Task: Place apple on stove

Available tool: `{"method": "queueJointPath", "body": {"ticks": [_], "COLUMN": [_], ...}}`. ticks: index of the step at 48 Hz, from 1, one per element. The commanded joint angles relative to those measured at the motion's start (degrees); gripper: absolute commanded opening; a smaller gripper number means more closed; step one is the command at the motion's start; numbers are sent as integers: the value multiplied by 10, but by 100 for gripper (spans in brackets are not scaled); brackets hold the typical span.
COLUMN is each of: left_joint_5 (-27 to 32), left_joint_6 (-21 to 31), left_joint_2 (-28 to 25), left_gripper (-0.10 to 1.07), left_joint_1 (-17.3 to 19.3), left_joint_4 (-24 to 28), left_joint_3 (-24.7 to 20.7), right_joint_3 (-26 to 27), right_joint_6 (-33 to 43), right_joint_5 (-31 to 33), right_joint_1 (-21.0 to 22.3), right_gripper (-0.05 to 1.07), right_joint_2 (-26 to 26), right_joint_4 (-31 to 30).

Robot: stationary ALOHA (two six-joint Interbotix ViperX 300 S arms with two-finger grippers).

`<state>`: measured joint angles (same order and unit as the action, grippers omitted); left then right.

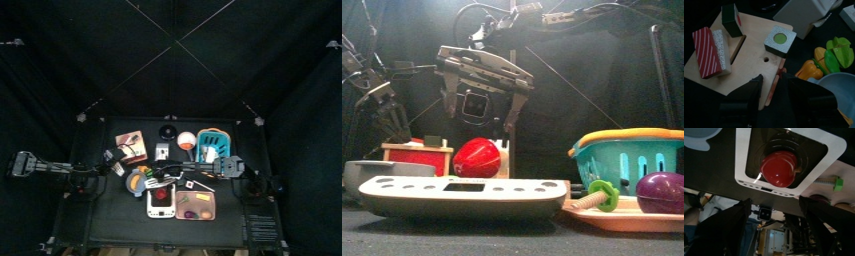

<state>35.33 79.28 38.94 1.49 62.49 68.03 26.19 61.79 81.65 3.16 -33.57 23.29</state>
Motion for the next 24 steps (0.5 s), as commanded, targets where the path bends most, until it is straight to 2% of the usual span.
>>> {"method": "queueJointPath", "body": {"ticks": [1,3,19,21,24], "left_joint_5": [-1,-1,-1,-1,-1], "left_joint_6": [-1,-1,0,0,-1], "left_joint_2": [-1,-1,0,-1,-1], "left_gripper": [77,77,77,77,77], "left_joint_1": [-1,-2,-1,-1,-1], "left_joint_4": [1,2,2,2,2], "left_joint_3": [-6,-4,-3,-3,-3], "right_joint_3": [14,10,-17,-23,-33], "right_joint_6": [-1,-2,-44,-45,-45], "right_joint_5": [25,57,63,63,62], "right_joint_1": [-9,-20,-55,-57,-64], "right_gripper": [104,104,104,104,104], "right_joint_2": [25,31,40,45,66], "right_joint_4": [-2,-13,-26,-38,-86]}}
